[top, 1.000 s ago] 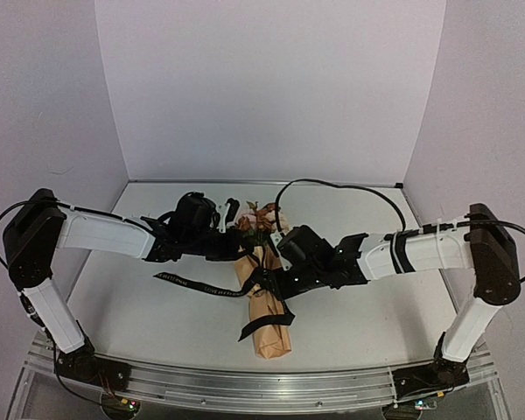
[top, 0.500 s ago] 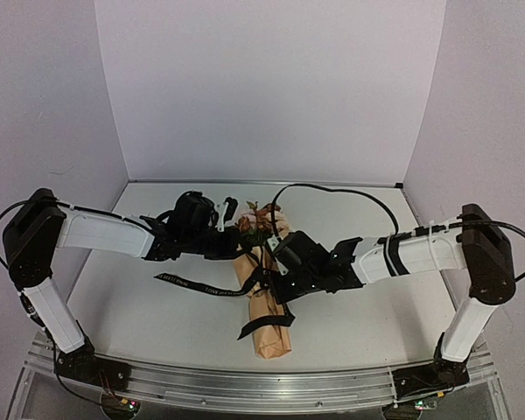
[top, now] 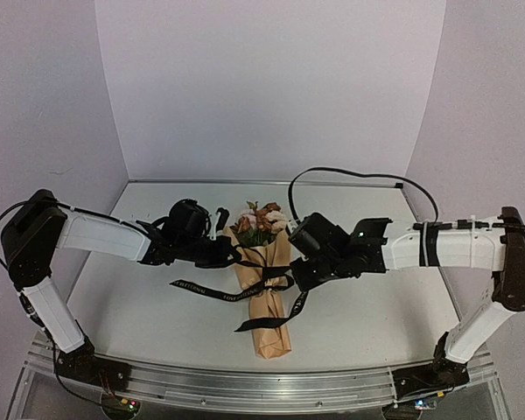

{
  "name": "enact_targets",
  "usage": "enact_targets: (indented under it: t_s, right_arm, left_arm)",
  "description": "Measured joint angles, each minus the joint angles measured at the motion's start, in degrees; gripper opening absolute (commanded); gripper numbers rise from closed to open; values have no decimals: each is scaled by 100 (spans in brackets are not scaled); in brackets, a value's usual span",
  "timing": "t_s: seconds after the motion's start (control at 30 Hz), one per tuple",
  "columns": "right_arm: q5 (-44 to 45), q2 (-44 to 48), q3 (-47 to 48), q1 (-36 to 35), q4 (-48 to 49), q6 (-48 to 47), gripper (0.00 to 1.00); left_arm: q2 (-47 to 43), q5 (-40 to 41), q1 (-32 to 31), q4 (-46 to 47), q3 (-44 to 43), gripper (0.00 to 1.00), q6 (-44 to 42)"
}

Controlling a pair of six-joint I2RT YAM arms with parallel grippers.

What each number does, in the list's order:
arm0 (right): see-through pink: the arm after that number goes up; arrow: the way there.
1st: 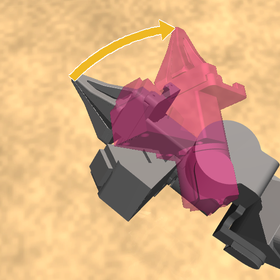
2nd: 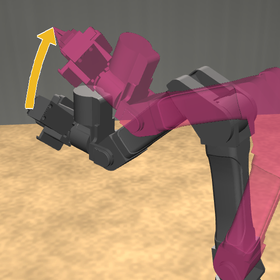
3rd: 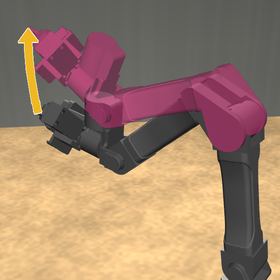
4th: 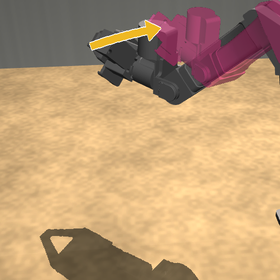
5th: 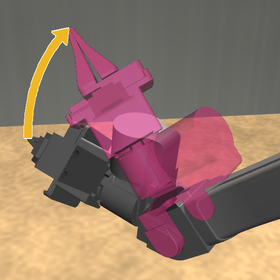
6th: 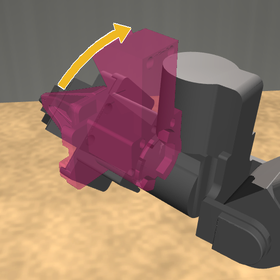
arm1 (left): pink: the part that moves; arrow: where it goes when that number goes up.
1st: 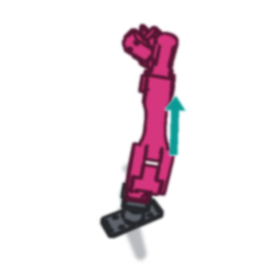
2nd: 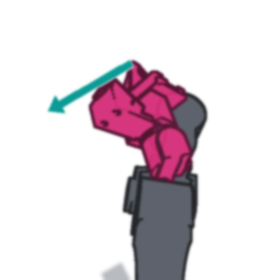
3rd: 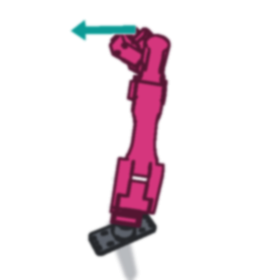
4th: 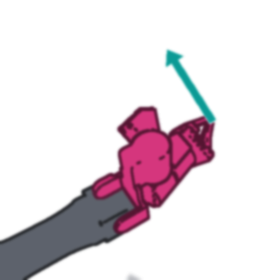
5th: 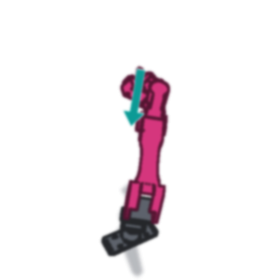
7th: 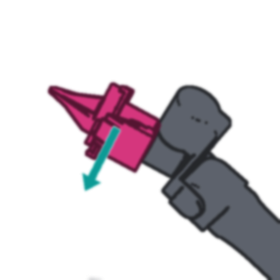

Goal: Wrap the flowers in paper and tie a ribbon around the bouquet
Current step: Cross the half-tied ribbon over the folded bouquet.

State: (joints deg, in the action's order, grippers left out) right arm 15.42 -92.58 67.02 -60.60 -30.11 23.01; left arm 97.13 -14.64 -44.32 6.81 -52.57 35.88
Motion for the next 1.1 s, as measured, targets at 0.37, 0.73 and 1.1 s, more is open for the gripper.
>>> enact_targets:
  t_s: [0.37, 0.73, 1.1]
  right_arm:
    - [578, -173, 809, 12, -940, -805, 42]
    - [-523, 139, -404, 448, -581, 1034, 56]
    - [-1379, 307, -1187, -603, 1254, 2404, 64]
  left_arm:
    - [-129, -13, 17, -11, 100, 0, -38]
    - [-186, -71, 64, 28, 139, 0, -136]
    - [-186, -214, 64, 26, 139, 0, -162]
